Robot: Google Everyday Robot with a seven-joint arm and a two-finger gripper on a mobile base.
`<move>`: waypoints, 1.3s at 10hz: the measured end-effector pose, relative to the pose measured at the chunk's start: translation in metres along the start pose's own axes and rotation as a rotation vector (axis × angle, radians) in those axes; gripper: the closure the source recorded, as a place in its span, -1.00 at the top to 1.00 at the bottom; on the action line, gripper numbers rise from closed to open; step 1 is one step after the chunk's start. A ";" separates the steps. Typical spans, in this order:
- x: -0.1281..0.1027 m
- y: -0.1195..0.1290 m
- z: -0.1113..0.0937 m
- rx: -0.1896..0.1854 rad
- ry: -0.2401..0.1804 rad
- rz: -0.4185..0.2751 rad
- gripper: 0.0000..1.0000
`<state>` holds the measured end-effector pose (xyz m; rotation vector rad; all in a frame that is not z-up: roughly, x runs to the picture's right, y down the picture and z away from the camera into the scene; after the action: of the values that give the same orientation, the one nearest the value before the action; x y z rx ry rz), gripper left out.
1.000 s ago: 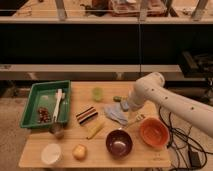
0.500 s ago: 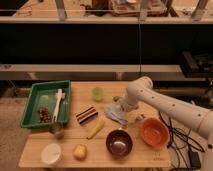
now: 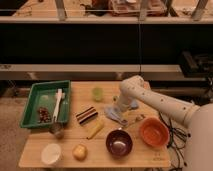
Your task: Wipe red bowl with towel
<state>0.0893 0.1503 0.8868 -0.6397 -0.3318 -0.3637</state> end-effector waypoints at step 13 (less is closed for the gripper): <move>0.036 0.030 -0.113 0.089 0.001 0.090 -1.00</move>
<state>0.1551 0.0937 0.8011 -0.5648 -0.3156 -0.2615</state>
